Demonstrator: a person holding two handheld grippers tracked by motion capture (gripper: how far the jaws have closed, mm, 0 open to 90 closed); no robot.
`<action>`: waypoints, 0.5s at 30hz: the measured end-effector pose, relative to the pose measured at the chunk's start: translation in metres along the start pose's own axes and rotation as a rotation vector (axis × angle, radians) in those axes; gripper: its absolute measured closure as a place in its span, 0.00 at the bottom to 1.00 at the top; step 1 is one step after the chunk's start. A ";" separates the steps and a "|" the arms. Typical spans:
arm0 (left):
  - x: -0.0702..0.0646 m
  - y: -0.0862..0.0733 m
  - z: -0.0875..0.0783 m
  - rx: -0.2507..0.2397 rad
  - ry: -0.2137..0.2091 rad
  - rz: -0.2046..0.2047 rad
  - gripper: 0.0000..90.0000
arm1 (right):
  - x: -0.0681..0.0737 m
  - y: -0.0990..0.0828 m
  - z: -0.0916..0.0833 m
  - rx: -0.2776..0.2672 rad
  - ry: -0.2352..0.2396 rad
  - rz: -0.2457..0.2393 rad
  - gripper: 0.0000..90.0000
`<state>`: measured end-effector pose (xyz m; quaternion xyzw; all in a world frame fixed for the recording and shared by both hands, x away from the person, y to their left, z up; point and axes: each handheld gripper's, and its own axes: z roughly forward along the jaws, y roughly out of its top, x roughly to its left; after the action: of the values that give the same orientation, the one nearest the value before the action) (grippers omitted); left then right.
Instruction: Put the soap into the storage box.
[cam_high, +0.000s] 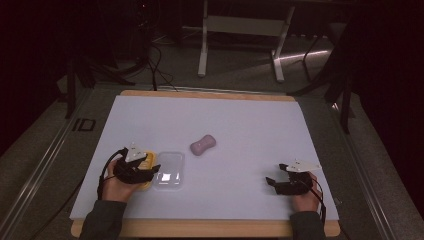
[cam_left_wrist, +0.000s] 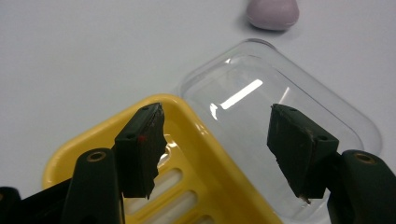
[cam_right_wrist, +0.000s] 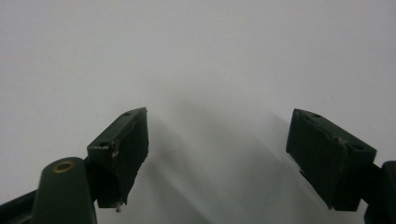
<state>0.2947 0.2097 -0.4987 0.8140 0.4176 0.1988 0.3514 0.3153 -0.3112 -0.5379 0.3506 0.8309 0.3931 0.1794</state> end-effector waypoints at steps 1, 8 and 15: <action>-0.001 0.001 0.000 -0.001 -0.005 0.001 0.41 | 0.000 0.000 0.000 -0.003 -0.001 0.001 0.23; -0.008 0.006 -0.001 -0.002 -0.005 0.016 0.41 | -0.001 -0.001 -0.001 -0.013 0.003 0.006 0.25; -0.013 0.011 -0.003 0.016 0.008 0.035 0.41 | 0.000 -0.001 -0.002 -0.021 -0.004 0.000 0.25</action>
<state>0.2915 0.1961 -0.4895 0.8232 0.4065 0.2048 0.3394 0.3139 -0.3128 -0.5373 0.3494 0.8264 0.4010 0.1847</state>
